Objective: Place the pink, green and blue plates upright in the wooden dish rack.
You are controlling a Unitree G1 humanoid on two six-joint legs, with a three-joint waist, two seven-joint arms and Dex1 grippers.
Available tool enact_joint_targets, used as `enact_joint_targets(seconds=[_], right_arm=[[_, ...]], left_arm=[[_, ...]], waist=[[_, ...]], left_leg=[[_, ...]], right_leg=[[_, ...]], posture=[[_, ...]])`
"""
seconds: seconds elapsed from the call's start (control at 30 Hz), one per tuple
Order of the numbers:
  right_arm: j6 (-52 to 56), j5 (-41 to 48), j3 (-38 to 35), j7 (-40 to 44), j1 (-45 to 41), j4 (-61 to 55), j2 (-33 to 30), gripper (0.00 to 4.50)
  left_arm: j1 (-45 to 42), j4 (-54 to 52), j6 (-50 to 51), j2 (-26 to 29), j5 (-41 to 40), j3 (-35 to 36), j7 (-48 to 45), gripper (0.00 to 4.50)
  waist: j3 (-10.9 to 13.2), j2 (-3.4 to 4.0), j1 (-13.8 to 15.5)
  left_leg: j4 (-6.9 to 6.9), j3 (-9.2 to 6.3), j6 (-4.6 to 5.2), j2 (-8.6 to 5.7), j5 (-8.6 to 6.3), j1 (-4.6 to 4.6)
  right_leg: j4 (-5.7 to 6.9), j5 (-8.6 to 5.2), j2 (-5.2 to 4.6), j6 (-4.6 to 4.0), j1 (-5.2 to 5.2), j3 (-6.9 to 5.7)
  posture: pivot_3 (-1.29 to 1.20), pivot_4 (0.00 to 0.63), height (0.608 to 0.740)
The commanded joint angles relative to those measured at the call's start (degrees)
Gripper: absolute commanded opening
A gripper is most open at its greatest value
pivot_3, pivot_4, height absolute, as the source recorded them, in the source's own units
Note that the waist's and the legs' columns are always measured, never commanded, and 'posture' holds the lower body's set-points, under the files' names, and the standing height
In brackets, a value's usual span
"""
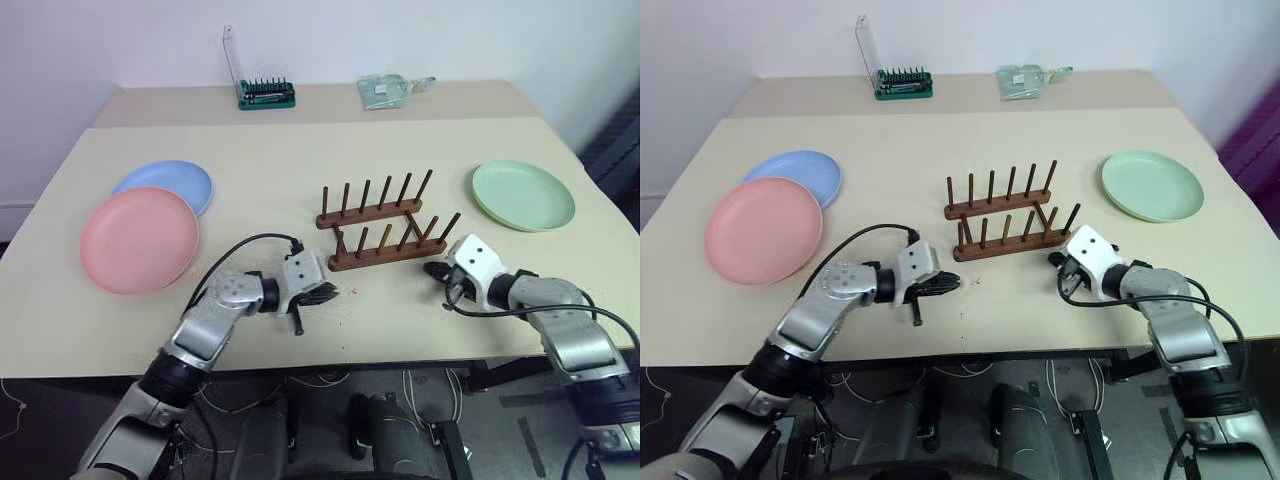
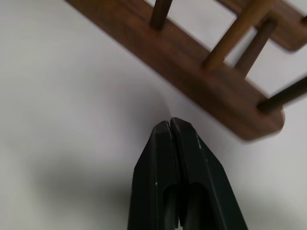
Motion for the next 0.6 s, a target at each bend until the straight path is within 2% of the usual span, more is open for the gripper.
enact_joint_targets(seconds=[0.03,0.27,0.47,0.6], right_arm=[[-0.4,-4.0,2.0,-4.6,-3.0,3.1,2.9,0.0],[-4.2,-8.7,3.3,-11.7,-11.2,14.0,8.1,0.0],[-8.1,-10.4,4.2,-13.9,-16.4,20.9,10.2,0.0],[-9.3,-10.7,4.2,-13.2,-16.8,20.9,10.2,0.0]], left_arm=[[-1.3,6.6,1.8,-3.2,5.7,-0.2,10.0,0.31],[-6.9,19.4,-1.2,-7.3,8.3,3.0,22.7,0.31],[-10.0,25.6,-4.0,-8.4,7.7,4.3,25.9,0.31],[-9.0,23.4,-5.3,-7.8,7.5,4.1,25.2,0.31]], waist=[[-0.1,0.0,0.2],[-0.3,-0.06,0.1],[-0.3,-0.06,-1.2],[-0.3,-0.05,-1.5]], left_leg=[[0.02,0.0,0.0,0.0,0.0,0.02],[0.06,-0.02,0.01,0.03,0.0,0.22],[0.03,-0.02,0.02,0.02,0.01,0.26],[-0.02,0.0,0.02,0.02,0.01,0.27]], right_leg=[[0.0,0.01,0.01,0.01,0.03,0.0],[0.03,0.03,0.05,0.01,0.24,-0.01],[0.09,0.04,0.07,0.01,0.28,-0.01],[0.11,0.04,0.08,0.01,0.25,-0.01]], posture=[[0.0,0.15,0.73],[0.0,0.15,0.73],[0.0,0.15,0.73],[0.0,0.15,0.73]])
